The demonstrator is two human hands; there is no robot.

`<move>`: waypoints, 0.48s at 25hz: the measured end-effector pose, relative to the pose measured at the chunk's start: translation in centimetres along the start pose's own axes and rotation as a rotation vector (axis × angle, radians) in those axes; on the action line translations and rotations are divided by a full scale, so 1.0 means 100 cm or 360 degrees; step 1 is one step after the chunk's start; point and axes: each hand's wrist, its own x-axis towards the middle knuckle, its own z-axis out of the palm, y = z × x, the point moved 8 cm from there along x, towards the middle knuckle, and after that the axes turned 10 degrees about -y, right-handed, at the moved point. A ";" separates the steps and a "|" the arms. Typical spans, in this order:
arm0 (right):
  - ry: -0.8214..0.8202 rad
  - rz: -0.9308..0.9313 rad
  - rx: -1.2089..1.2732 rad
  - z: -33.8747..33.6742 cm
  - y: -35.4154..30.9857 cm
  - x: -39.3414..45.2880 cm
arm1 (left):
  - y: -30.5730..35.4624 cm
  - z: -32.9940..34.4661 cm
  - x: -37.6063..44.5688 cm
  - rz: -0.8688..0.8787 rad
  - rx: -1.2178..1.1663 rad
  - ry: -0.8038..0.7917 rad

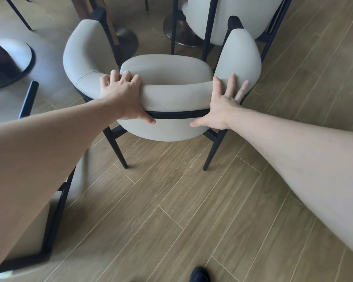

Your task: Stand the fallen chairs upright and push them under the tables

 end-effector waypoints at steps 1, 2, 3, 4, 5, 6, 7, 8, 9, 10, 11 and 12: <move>0.0009 -0.0001 0.0007 0.000 0.000 0.000 | 0.000 -0.001 0.001 0.0016 -0.0010 -0.0004; 0.0014 0.0002 0.0016 -0.001 0.001 0.000 | -0.001 -0.004 0.002 0.0041 -0.0041 -0.0051; 0.0009 -0.0003 0.0015 0.000 0.000 0.001 | -0.006 -0.005 0.003 0.0068 -0.0097 -0.0154; 0.0007 -0.0014 0.0009 0.000 0.000 0.002 | -0.010 -0.007 0.005 0.0106 -0.0144 -0.0286; 0.0017 -0.0022 0.0004 0.000 0.002 0.002 | -0.013 -0.010 0.005 0.0136 -0.0153 -0.0408; 0.0042 -0.0037 -0.0005 0.000 0.002 0.003 | -0.015 -0.013 0.004 0.0144 -0.0145 -0.0474; 0.0082 -0.0051 -0.0012 -0.001 0.001 0.005 | -0.017 -0.015 0.004 0.0153 -0.0137 -0.0473; 0.0128 -0.0055 -0.0023 -0.001 -0.001 0.005 | -0.016 -0.018 0.003 0.0175 -0.0128 -0.0430; 0.0178 -0.0042 -0.0036 -0.001 -0.004 0.006 | -0.015 -0.019 0.000 0.0200 -0.0117 -0.0354; 0.0242 -0.0022 -0.0047 -0.002 -0.006 0.007 | -0.013 -0.019 -0.003 0.0221 -0.0104 -0.0264; 0.0297 0.0004 -0.0044 -0.002 -0.007 0.009 | -0.012 -0.017 -0.004 0.0230 -0.0104 -0.0198; 0.0326 0.0030 -0.0032 -0.001 -0.007 0.011 | -0.011 -0.016 -0.006 0.0227 -0.0110 -0.0173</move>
